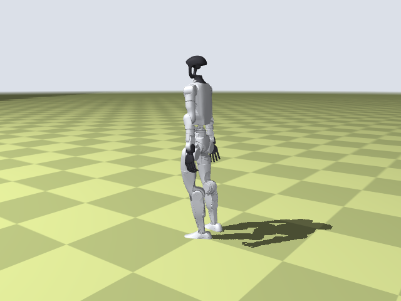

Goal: In place motions

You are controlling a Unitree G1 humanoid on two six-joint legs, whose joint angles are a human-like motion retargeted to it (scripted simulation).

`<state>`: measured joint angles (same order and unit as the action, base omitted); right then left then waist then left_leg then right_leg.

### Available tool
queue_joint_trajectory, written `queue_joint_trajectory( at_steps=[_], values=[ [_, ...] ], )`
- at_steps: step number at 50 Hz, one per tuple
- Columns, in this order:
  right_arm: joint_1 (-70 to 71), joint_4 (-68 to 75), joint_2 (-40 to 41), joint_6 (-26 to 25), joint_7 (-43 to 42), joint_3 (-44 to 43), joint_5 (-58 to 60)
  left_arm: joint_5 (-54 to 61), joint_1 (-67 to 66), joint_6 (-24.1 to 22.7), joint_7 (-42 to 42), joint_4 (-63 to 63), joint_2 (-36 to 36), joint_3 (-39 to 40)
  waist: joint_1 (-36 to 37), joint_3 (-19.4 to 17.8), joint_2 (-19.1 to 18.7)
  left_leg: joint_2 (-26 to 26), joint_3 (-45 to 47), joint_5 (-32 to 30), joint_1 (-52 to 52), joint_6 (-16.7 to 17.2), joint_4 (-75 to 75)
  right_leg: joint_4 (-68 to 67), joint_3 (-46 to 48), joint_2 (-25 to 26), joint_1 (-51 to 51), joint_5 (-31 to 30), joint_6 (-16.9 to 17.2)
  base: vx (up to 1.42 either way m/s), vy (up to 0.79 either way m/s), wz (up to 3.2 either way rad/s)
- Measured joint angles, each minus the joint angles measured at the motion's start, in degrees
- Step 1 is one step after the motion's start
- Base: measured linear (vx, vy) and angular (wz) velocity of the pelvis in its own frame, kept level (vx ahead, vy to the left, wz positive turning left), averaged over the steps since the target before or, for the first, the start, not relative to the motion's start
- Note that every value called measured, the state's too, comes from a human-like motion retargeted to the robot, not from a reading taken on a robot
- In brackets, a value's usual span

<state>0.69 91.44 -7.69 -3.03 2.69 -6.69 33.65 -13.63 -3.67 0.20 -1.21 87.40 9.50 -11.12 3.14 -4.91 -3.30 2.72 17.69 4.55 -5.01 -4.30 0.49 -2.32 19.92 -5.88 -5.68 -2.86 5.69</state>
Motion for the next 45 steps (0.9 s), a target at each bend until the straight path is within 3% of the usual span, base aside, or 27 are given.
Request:
queue_joint_trajectory(
  at_steps=[5, 9, 15, 18, 21, 25, 34, 40, 45],
  values=[
    [-0.35, -0.34, -0.36, -0.03, -0.75, -1.37, 0.65, 0.02, 0.44, -0.11, 0.16, -0.26, -0.29, 0.2, -1.15, 0.37, 0.85, 0.19, -1.63, 0.0, 0.14, 0.0, 0.15, 0.36, 1.47, 0.32, -0.36, 0.07, -0.45, 0.01, -0.03, 0.3],
    [-1.09, -4.99, 0.38, 0.32, -0.09, -8.93, -0.33, -0.08, 0.69, -0.12, 0.41, -0.21, -0.43, 0.63, -1.69, 0.71, 1.3, 0.15, -2.09, 0.04, 0.24, 0.11, 0.21, 0.43, 1.82, 0.49, -0.55, 0.32, -0.56, 0.0, 0.0, 0.0],
    [1.58, -19.14, 2.98, -1.89, 2.22, -23.64, -27.36, -0.67, 0.86, 0.09, 1.21, -0.02, -0.53, 1.09, -2.12, 1.53, 1.27, -0.07, -2.02, 0.15, 0.27, 0.25, 0.12, 0.44, 1.76, 0.77, -0.41, 0.44, -0.68, 0.0, 0.0, 0.0],
    [5.06, -28.43, 3.59, -1.83, -1.77, -28.5, -41.15, -0.73, 0.51, 0.02, 1.32, 0.01, -0.36, 1.22, -2.2, 2.37, 1.24, -0.16, -1.84, 0.24, 0.35, 0.27, 0.1, 0.47, 1.56, 0.89, -0.2, 0.42, -0.74, 0.0, 0.0, 0.0],
    [8.15, -38.71, 2.27, 0.41, -10.1, -29.16, -47.01, -0.8, 0.43, 0.14, 1.27, 0.29, 0.05, 1.62, -2.45, 2.91, 1.52, -0.15, -1.81, 0.33, 0.33, 0.3, 0.11, 0.47, 1.47, 0.91, -0.15, 0.46, -0.79, 0.0, 0.0, 0.0],
    [12.5, -52.23, -1.24, 0.43, -19.62, -29.01, -40.9, -0.38, 0.24, 0.43, 1.19, 1.05, 0.47, 2.36, -2.75, 3.53, 1.91, -0.17, -1.88, 0.47, 0.18, 0.3, 0.14, 0.41, 1.4, 0.98, -0.2, 0.54, -0.86, 0.0, 0.0, 0.0],
    [23.81, -75.2, -12.88, 0.22, -31.27, -25.18, -29.89, -0.02, -0.11, 0.71, 1.32, 1.58, 0.82, 3.43, -3.45, 4.35, 2.6, -0.28, -2.16, 0.59, 0.1, 0.43, 0.14, 0.36, 1.38, 1.16, -0.19, 0.63, -1.04, 0.0, 0.0, 0.0],
    [27.29, -90.44, -23.77, -2.78, -34.75, -22.37, -9.01, -0.33, -0.04, 0.5, 1.22, 1.49, 0.85, 2.95, -3.4, 4.28, 3.04, -0.33, -2.46, 0.58, 0.06, 0.59, 0.16, 0.37, 1.7, 1.25, -0.42, 0.79, -1.18, 0.0, 0.0, 0.0],
    [28.97, -102.36, -32.42, 1.93, -41.86, -20.23, 7.5, -0.61, 0.02, 0.47, 1.47, 1.29, 0.71, 2.96, -3.35, 4.17, 3.24, -0.48, -2.8, 0.6, 0.17, 0.72, 0.27, 0.37, 1.98, 1.42, -0.54, 0.92, -1.31, 0.0, 0.0, 0.0]
  ],
)
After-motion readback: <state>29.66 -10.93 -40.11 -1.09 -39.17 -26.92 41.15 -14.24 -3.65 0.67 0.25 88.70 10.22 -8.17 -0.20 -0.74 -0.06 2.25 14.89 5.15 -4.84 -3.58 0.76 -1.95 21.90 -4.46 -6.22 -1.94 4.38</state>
